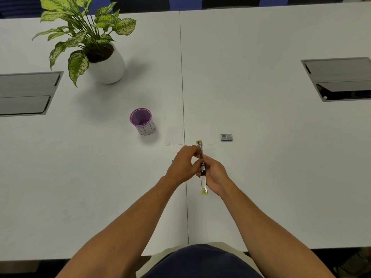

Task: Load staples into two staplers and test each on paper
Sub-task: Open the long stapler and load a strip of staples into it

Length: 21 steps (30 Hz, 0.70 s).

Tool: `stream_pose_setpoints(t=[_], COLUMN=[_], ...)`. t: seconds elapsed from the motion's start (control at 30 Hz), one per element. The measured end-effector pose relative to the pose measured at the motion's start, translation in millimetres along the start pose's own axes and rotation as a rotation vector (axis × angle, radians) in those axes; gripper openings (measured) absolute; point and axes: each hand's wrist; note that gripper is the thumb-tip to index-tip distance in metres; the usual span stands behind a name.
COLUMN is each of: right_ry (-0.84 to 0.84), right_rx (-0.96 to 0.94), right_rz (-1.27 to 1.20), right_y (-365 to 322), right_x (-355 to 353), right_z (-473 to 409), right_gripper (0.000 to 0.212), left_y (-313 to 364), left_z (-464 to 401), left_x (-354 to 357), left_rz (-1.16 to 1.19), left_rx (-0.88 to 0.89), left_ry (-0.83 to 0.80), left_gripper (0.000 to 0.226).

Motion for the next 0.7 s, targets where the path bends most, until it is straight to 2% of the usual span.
stream_pose_setpoints(t=[0.1, 0.17, 0.37, 0.53, 0.7], right_ry=[-0.017, -0.013, 0.068, 0.029, 0.022], right_rx=[-0.005, -0.008, 0.001, -0.01, 0.065], right_rz=[0.017, 0.002, -0.016, 0.034, 0.133], right_y=[3.7, 5.9, 6.4, 3.3, 5.5], right_x=[0.6, 0.1, -4.4, -11.0, -22.0], right_z=[-3.4, -4.0, -5.5, -7.1, -5.3], right_gripper=[0.032, 0.033, 0.028, 0.028, 0.029], left_y=[1.3, 2.0, 3.4, 1.5, -6.5], left_z=[1.2, 1.1, 5.3, 7.4, 4.3], left_x=[0.7, 0.6, 8.0, 15.6, 27.8], left_rz=[0.119, 0.165, 0.143, 0.063, 0.012], left_rx=[-0.068, -0.09, -0.052, -0.015, -0.091], left_ry=[0.003, -0.005, -0.019, -0.034, -0.063], left_gripper=[0.037, 0.033, 0.011, 0.016, 0.019])
Point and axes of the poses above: each hand's wrist, its own z-axis away from the middle knuckle, its own x-axis out of the palm, y = z × x, and after that the axes turned 14 degrees about -y, right-handed
